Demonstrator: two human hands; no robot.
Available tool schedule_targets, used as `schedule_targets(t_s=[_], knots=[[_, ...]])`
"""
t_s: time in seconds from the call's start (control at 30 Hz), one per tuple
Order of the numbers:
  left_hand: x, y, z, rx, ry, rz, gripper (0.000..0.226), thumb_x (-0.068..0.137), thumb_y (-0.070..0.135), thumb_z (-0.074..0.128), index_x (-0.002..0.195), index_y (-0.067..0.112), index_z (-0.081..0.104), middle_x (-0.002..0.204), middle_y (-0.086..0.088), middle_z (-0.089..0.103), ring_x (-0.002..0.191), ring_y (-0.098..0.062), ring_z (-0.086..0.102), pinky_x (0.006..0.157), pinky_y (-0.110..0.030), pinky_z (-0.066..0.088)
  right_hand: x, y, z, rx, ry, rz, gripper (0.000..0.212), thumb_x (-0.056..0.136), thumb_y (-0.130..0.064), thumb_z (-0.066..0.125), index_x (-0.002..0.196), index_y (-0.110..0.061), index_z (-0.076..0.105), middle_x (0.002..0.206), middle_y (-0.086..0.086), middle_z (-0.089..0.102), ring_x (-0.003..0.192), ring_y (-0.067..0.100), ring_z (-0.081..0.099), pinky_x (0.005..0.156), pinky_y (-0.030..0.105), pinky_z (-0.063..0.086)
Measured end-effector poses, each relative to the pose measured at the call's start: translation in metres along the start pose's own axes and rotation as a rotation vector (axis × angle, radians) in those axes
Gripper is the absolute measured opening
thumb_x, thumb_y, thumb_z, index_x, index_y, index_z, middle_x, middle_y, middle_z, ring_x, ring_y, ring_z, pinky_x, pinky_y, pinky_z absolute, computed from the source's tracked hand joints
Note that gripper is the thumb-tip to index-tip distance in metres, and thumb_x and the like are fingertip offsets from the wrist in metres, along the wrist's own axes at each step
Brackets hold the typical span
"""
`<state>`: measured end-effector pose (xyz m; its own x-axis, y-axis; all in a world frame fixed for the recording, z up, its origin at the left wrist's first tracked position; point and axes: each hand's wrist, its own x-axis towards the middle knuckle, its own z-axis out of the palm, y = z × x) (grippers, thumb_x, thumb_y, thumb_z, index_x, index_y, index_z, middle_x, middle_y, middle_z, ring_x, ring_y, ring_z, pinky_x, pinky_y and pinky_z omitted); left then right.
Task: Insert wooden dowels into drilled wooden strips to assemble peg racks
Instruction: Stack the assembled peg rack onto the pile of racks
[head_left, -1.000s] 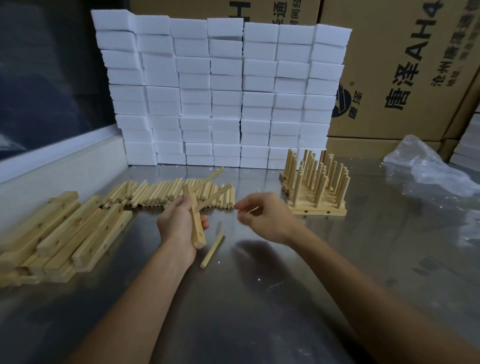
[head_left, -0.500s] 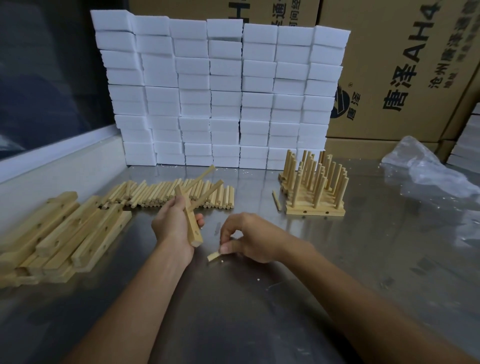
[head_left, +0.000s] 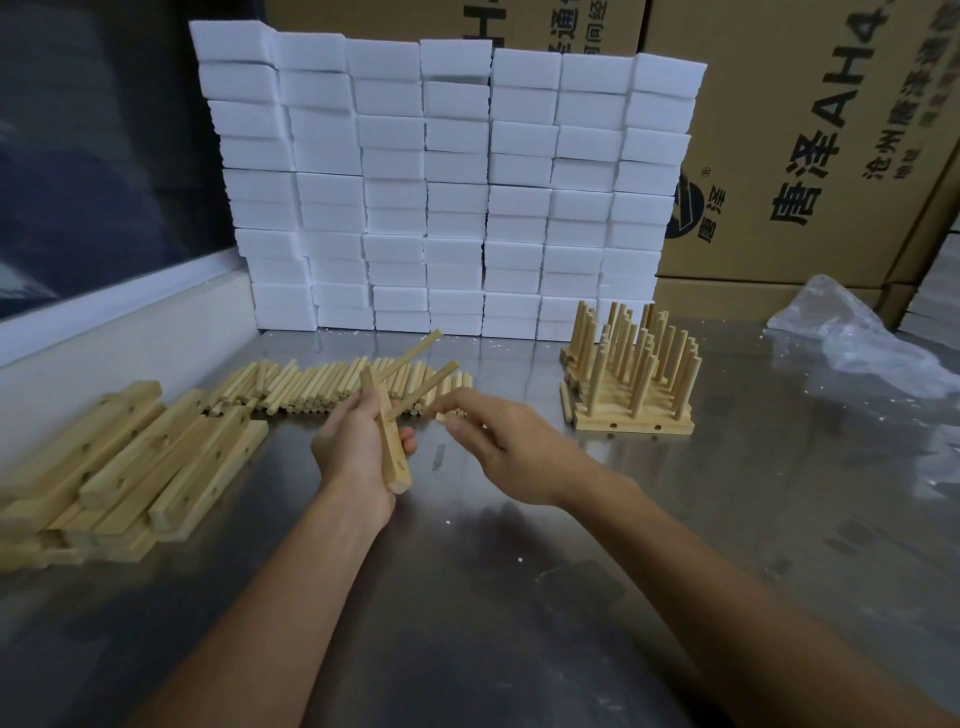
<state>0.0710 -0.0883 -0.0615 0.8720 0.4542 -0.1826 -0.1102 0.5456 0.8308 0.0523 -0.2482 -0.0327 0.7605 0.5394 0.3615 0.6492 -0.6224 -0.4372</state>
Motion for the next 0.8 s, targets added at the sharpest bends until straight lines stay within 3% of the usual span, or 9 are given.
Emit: schedule_targets(t_s=[0.1, 0.23, 0.33, 0.43, 0.57, 0.7, 0.8], knots=[[-0.001, 0.001, 0.001, 0.009, -0.025, -0.013, 0.015, 0.097, 0.023, 0.061, 0.108, 0.016, 0.067, 0.082, -0.008, 0.065, 0.051, -0.017, 0.058, 0.042, -0.023, 0.047, 0.002, -0.004, 0.001, -0.04, 0.004, 0.021, 0.022, 0.102, -0.04, 0.048, 0.109, -0.026, 0.064, 0.08, -0.012, 0.061, 0.071, 0.007, 0.053, 0.067, 0.034, 0.045], [-0.002, 0.002, 0.002, 0.017, -0.082, -0.038, 0.031, 0.097, 0.026, 0.06, 0.124, 0.012, 0.065, 0.096, -0.015, 0.067, 0.068, -0.025, 0.062, 0.051, -0.028, 0.049, 0.001, -0.011, 0.005, -0.111, 0.042, 0.039, 0.026, 0.095, -0.056, 0.052, 0.099, -0.035, 0.068, 0.087, -0.014, 0.068, 0.08, 0.007, 0.059, 0.07, 0.034, 0.05], [-0.004, 0.002, 0.003, 0.015, -0.104, -0.043, 0.034, 0.097, 0.027, 0.06, 0.127, 0.01, 0.064, 0.096, -0.012, 0.067, 0.068, -0.025, 0.062, 0.05, -0.029, 0.047, 0.0, -0.013, 0.007, -0.103, 0.053, 0.013, 0.02, 0.094, -0.051, 0.057, 0.097, -0.034, 0.068, 0.091, -0.018, 0.066, 0.079, 0.003, 0.055, 0.068, 0.031, 0.046], [-0.005, 0.003, 0.005, -0.004, -0.123, -0.06, 0.036, 0.098, 0.026, 0.059, 0.13, 0.01, 0.062, 0.108, -0.016, 0.067, 0.082, -0.031, 0.061, 0.06, -0.035, 0.051, 0.0, -0.016, 0.007, -0.08, 0.022, -0.004, 0.015, 0.093, -0.044, 0.061, 0.1, -0.034, 0.07, 0.104, -0.015, 0.07, 0.088, 0.006, 0.06, 0.076, 0.035, 0.051], [-0.007, 0.005, 0.004, -0.008, -0.158, -0.076, 0.035, 0.1, 0.027, 0.056, 0.131, 0.012, 0.061, 0.118, -0.016, 0.069, 0.09, -0.032, 0.062, 0.07, -0.039, 0.052, 0.0, -0.02, 0.006, -0.041, 0.041, -0.056, 0.014, 0.092, -0.033, 0.067, 0.103, -0.03, 0.074, 0.103, -0.012, 0.071, 0.092, 0.008, 0.064, 0.077, 0.036, 0.053], [-0.008, 0.006, 0.004, 0.012, -0.144, -0.061, 0.034, 0.099, 0.025, 0.057, 0.13, 0.011, 0.061, 0.116, -0.017, 0.069, 0.073, -0.028, 0.058, 0.059, -0.034, 0.048, -0.001, -0.021, 0.008, -0.092, 0.043, -0.129, 0.014, 0.09, -0.025, 0.069, 0.102, -0.023, 0.077, 0.097, -0.008, 0.073, 0.084, 0.013, 0.065, 0.07, 0.034, 0.053], [-0.009, 0.006, 0.004, 0.026, -0.128, -0.059, 0.033, 0.097, 0.024, 0.06, 0.125, 0.007, 0.064, 0.106, -0.018, 0.07, 0.072, -0.03, 0.058, 0.052, -0.031, 0.048, 0.0, -0.021, 0.007, -0.145, 0.035, -0.142, 0.011, 0.089, -0.024, 0.07, 0.096, -0.02, 0.077, 0.091, -0.004, 0.074, 0.082, 0.021, 0.065, 0.068, 0.038, 0.053]])
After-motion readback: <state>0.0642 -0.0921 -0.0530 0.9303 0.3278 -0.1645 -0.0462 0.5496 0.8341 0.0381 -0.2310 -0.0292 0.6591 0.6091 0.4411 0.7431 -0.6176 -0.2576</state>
